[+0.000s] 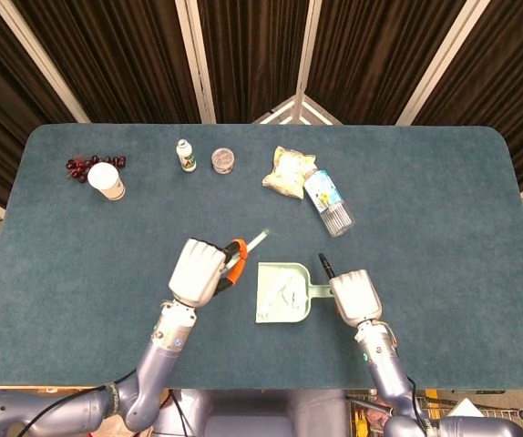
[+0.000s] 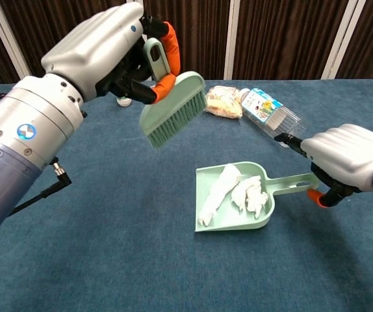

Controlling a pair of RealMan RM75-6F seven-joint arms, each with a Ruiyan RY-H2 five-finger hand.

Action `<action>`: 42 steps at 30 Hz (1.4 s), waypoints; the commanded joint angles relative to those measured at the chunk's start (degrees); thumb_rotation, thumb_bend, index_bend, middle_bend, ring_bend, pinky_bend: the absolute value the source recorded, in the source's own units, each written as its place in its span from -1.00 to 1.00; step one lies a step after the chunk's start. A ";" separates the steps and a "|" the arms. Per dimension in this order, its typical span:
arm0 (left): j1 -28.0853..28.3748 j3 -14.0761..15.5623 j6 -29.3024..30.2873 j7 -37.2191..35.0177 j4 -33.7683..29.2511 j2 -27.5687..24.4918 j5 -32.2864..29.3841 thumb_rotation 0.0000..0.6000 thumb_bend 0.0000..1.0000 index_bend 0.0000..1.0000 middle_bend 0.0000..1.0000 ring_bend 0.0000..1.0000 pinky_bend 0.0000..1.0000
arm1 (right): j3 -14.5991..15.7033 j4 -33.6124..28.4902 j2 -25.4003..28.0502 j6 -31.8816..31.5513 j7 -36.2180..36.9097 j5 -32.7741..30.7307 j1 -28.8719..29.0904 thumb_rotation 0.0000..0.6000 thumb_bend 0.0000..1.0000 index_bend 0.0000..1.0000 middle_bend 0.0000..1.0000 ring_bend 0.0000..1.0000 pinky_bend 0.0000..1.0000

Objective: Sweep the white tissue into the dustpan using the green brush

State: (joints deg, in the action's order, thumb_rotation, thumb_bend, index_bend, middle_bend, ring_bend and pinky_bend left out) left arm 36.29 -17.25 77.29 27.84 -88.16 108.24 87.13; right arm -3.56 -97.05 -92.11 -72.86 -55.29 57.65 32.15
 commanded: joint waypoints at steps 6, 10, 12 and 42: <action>-0.90 0.95 -0.38 0.94 -3.36 -4.42 0.13 1.00 0.14 0.56 1.00 0.99 1.00 | 0.29 -1.59 0.23 -2.26 -3.22 -0.78 -0.35 1.00 -0.09 -1.00 0.60 0.54 0.79; -1.14 1.83 -1.22 2.16 -5.45 -7.22 0.29 1.00 0.14 0.57 1.00 0.99 1.00 | 0.30 -2.67 0.78 -3.29 -3.24 0.03 -0.61 1.00 -0.09 -1.00 0.60 0.54 0.79; -1.06 2.77 -2.04 3.98 -6.08 -9.20 1.11 1.00 0.14 0.58 1.00 0.99 1.00 | 0.16 -3.03 1.54 -3.74 -2.29 0.46 -0.99 1.00 -0.09 -1.00 0.60 0.54 0.79; 2.65 13.29 -22.84 30.56 -9.39 -37.21 -2.82 1.00 -0.52 0.16 0.77 0.84 0.98 | -0.47 -3.46 2.66 -4.25 5.09 7.82 -1.86 1.00 -0.08 -1.00 0.60 0.54 0.79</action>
State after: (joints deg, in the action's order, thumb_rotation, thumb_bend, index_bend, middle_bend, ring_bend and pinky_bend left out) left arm 39.15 -4.30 54.51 58.87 -97.75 71.19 84.51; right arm -4.06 -100.53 -89.43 -77.16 -50.19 65.46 30.32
